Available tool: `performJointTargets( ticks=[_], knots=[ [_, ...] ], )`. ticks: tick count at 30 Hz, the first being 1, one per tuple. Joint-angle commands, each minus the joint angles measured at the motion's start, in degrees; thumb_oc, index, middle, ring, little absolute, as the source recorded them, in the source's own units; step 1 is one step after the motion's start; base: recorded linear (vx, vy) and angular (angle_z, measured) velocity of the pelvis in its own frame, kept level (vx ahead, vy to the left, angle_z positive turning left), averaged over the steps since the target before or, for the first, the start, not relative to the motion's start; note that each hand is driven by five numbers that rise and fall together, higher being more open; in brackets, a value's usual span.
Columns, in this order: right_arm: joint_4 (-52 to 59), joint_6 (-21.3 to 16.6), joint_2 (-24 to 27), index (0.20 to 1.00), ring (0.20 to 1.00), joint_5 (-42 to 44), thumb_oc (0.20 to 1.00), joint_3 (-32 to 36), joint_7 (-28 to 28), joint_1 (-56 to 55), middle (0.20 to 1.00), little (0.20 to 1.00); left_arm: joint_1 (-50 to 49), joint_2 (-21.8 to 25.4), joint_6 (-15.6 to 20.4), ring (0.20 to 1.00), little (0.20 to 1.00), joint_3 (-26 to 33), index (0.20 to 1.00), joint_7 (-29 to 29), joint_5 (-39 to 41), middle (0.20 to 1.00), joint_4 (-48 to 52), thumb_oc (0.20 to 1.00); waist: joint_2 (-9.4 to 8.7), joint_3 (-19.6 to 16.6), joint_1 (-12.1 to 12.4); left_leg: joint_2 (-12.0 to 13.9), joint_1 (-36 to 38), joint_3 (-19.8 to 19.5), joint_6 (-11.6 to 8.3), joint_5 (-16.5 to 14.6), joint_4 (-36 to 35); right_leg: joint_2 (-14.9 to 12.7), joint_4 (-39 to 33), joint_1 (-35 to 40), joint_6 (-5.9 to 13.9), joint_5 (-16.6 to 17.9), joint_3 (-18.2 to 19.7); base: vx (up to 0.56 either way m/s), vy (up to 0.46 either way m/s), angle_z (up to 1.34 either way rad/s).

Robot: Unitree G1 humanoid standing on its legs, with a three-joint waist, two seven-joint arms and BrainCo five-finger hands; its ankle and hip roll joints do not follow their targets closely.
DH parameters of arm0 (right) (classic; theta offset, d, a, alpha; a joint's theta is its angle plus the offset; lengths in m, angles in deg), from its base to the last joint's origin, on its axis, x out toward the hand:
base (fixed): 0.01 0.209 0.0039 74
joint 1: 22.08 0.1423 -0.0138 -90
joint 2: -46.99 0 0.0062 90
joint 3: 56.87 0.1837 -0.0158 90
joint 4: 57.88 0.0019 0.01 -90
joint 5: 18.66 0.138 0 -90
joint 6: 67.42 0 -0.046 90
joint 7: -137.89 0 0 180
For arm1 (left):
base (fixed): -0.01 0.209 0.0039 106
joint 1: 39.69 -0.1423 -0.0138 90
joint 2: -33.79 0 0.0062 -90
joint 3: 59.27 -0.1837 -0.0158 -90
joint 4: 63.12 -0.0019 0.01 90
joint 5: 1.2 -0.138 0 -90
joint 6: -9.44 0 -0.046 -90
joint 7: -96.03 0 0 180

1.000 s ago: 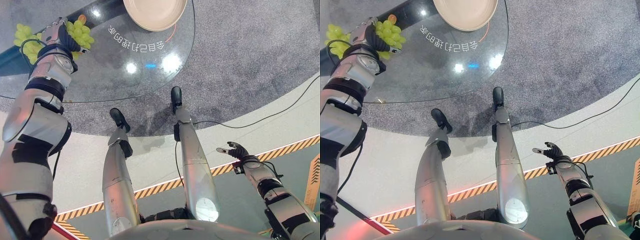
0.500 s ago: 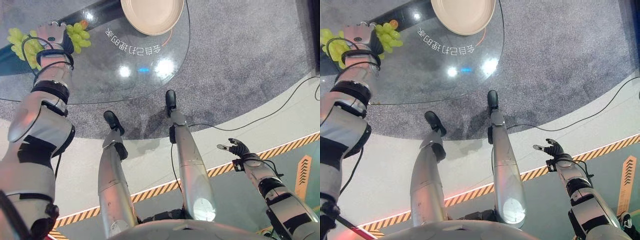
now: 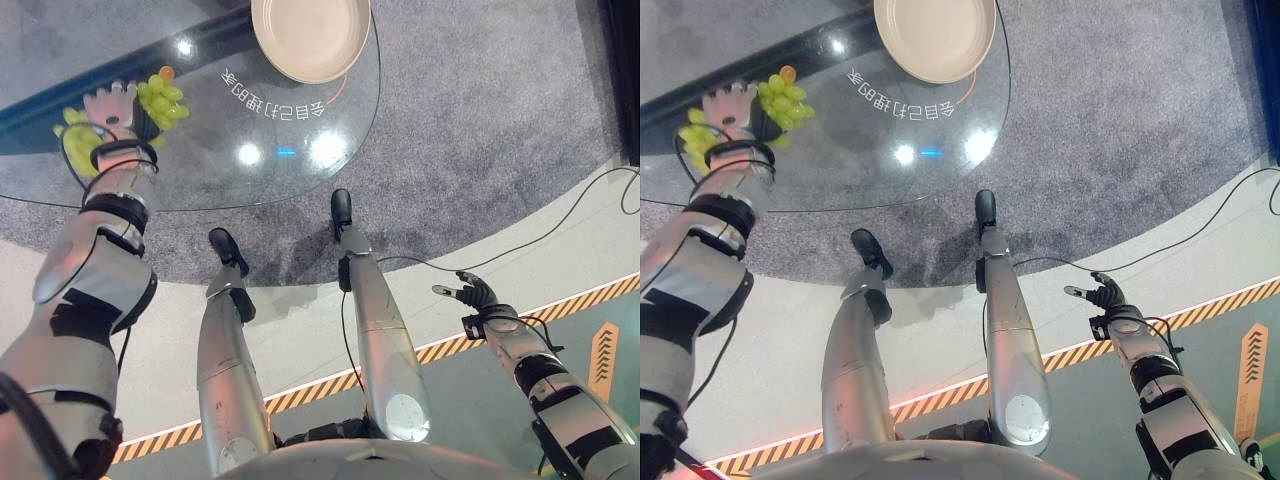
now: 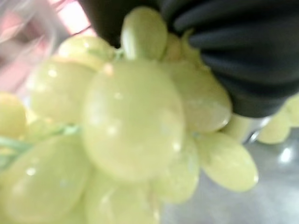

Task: Pick up fruits into the plate

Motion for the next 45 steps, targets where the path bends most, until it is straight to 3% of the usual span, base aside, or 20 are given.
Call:
performJointTargets(
  ticks=[1,3,6,8,12,18,23,27,31,35,40,42,45],
  knots=[
    [4.8,-0.9,0.6,1.000,1.000,0.6,1.000,-1.6,2.8,-4.4,1.000,1.000,-3.1,3.5,8.7,0.200,0.200,6.8,0.200,-1.8,13.4,0.200,-1.6,0.200,-1.93,1.5,1.1,-5.3,0.6,-0.6,1.18,-3.5,-0.2,6.3,-0.8,3.8,-2.52,-4.9,-2.3,-0.11,-0.037,0.04],
    [7.4,-0.6,0.4,1.000,1.000,0.5,1.000,-1.4,3.8,-5.5,1.000,1.000,-4.8,3.6,13.5,0.200,0.200,9.1,0.200,0.9,18.6,0.200,2.0,0.200,-1.61,1.5,1.6,-5.4,2.6,-0.4,1.02,-3.1,-1.4,6.3,-1.2,5.5,-2.42,-5.1,-2.8,-0.03,-0.010,0.03],
    [13.4,0.6,0.0,1.000,1.000,-0.8,1.000,0.0,5.3,-7.6,1.000,1.000,-9.3,3.0,15.8,0.200,0.200,13.1,0.200,1.9,29.5,0.200,9.1,0.200,-0.84,1.5,2.5,-5.9,6.3,-0.2,0.70,-2.6,-3.9,5.6,-2.3,9.1,-1.95,-5.4,-3.8,-0.04,0.015,0.06],
    [15.2,0.6,-0.2,1.000,1.000,-2.0,1.000,0.3,5.9,-8.3,1.000,1.000,-12.4,2.7,16.9,0.200,0.200,15.8,0.200,1.6,31.9,0.200,13.0,0.200,-0.50,1.5,3.2,-6.1,8.8,-0.3,0.60,-2.4,-5.1,5.2,-2.8,11.5,-1.74,-5.7,-4.4,-0.03,0.033,0.14],
    [21.9,-0.8,-0.6,1.000,1.000,-2.5,1.000,1.5,4.9,-10.3,1.000,1.000,-20.3,1.6,17.6,0.200,0.200,20.7,0.200,0.3,30.6,0.200,24.3,0.200,-0.14,1.5,5.3,-6.1,16.7,-0.8,0.37,-2.3,-8.1,4.0,-4.5,19.6,-1.23,-6.7,-6.0,0.00,-0.008,0.08],
    [26.4,-3.3,-1.5,1.000,1.000,-2.7,1.000,2.3,2.4,-12.5,1.000,1.000,-26.7,0.0,18.8,0.200,0.200,23.7,0.200,0.1,29.3,0.200,32.4,0.200,0.54,-0.2,6.8,-6.3,26.1,-1.0,0.25,-2.1,-12.5,2.4,-7.8,29.0,-0.56,-7.2,-7.8,0.03,0.011,0.09],
    [29.5,-6.2,-2.4,1.000,1.000,-5.8,1.000,3.6,-3.5,-16.1,1.000,1.000,-36.3,-1.7,20.9,0.200,0.200,25.9,0.200,6.0,30.3,0.200,42.1,0.200,1.97,-6.3,8.0,-5.6,35.0,-0.8,-0.15,-1.2,-18.5,1.2,-13.9,39.2,0.01,-6.6,-10.1,0.11,0.026,0.10],
    [32.6,-4.2,-2.5,1.000,1.000,-5.3,1.000,4.6,-7.8,-16.5,1.000,1.000,-42.7,-2.3,20.3,0.200,0.200,26.3,0.200,11.3,29.2,0.200,51.2,0.200,2.61,-10.2,8.9,-5.4,39.9,-1.2,-0.18,-0.8,-21.1,0.9,-16.7,45.0,0.37,-6.4,-11.0,0.13,0.015,0.08],
    [37.0,-2.8,-1.2,1.000,1.000,-7.0,1.000,4.0,-13.7,-15.2,1.000,1.000,-48.2,-2.2,23.4,0.200,0.200,26.1,0.200,16.5,26.7,0.200,59.2,0.200,3.27,-13.4,10.3,-4.9,43.3,-0.9,-0.16,-0.5,-22.9,0.5,-18.6,48.8,0.68,-5.8,-11.9,0.08,0.014,0.03],
    [41.3,0.1,1.5,1.000,1.000,-4.2,1.000,3.1,-19.8,-13.1,1.000,1.000,-49.5,-1.2,23.3,0.200,0.200,25.1,0.200,23.1,28.2,0.200,64.9,0.200,3.66,-15.2,11.2,-4.5,45.1,-1.0,-0.13,-0.4,-23.6,0.5,-18.8,51.0,0.60,-6.1,-12.3,0.05,0.016,0.06],
    [46.1,3.8,3.2,1.000,1.000,1.8,1.000,1.5,-29.2,-8.2,1.000,1.000,-50.0,0.3,21.1,0.200,0.200,23.6,0.200,35.0,34.2,0.200,70.0,0.200,3.74,-17.6,12.1,-4.5,48.0,-1.1,0.26,-1.1,-23.9,0.1,-19.6,53.9,0.66,-6.0,-12.7,0.06,0.010,-0.02],
    [49.1,7.9,3.7,1.000,1.000,8.8,1.000,0.3,-34.9,-5.4,1.000,1.000,-49.9,1.2,20.2,0.200,0.200,22.6,0.200,39.8,37.1,0.200,71.9,0.200,3.86,-18.4,12.5,-4.4,49.1,-1.0,0.37,-1.5,-24.1,-0.1,-20.1,54.9,0.84,-5.9,-12.8,0.04,0.002,-0.03],
    [50.5,9.7,3.7,1.000,1.000,12.2,1.000,-0.6,-37.5,-3.5,1.000,1.000,-49.4,2.0,19.9,0.200,0.200,21.7,0.200,41.2,37.9,0.200,72.3,0.200,3.93,-18.9,12.6,-4.4,49.8,-0.9,0.45,-1.7,-24.3,-0.1,-20.3,55.5,0.92,-6.0,-12.7,0.00,0.000,0.00]
  ],
)
